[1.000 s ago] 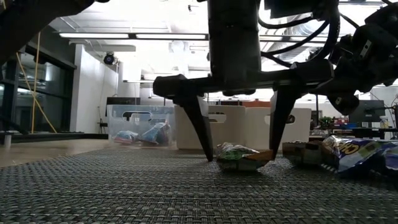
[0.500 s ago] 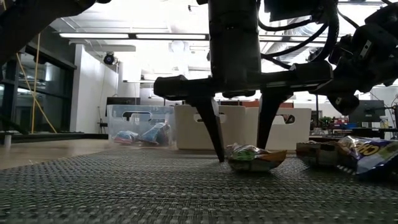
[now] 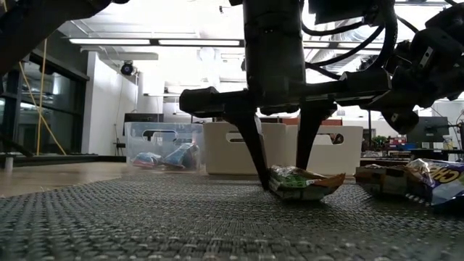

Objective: Pick and place Granola Bars by type
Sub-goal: Put the yellow granola bar into the white bin

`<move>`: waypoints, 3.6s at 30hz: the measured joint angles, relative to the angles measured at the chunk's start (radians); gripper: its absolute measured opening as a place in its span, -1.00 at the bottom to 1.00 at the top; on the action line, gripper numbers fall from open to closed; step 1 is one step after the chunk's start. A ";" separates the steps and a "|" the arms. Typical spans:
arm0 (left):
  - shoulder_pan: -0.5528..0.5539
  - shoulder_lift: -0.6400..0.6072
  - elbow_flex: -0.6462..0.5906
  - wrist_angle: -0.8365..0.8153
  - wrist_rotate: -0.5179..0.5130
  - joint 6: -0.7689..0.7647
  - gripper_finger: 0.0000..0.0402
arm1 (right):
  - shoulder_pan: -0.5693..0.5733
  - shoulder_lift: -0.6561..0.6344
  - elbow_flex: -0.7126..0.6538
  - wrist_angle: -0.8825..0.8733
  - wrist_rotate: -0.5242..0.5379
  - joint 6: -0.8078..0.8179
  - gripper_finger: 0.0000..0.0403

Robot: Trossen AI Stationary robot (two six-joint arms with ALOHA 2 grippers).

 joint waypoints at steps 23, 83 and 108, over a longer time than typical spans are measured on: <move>0.052 -0.035 0.000 -0.016 -0.013 0.079 -0.53 | 0.000 0.000 0.000 0.000 0.000 0.000 -1.00; 0.052 -0.008 0.002 0.019 -0.066 0.176 -0.58 | 0.000 0.000 0.000 0.000 0.000 0.000 -1.00; 0.052 -0.091 0.000 0.029 -0.119 0.246 -0.79 | 0.000 0.000 0.000 0.000 0.000 0.000 -1.00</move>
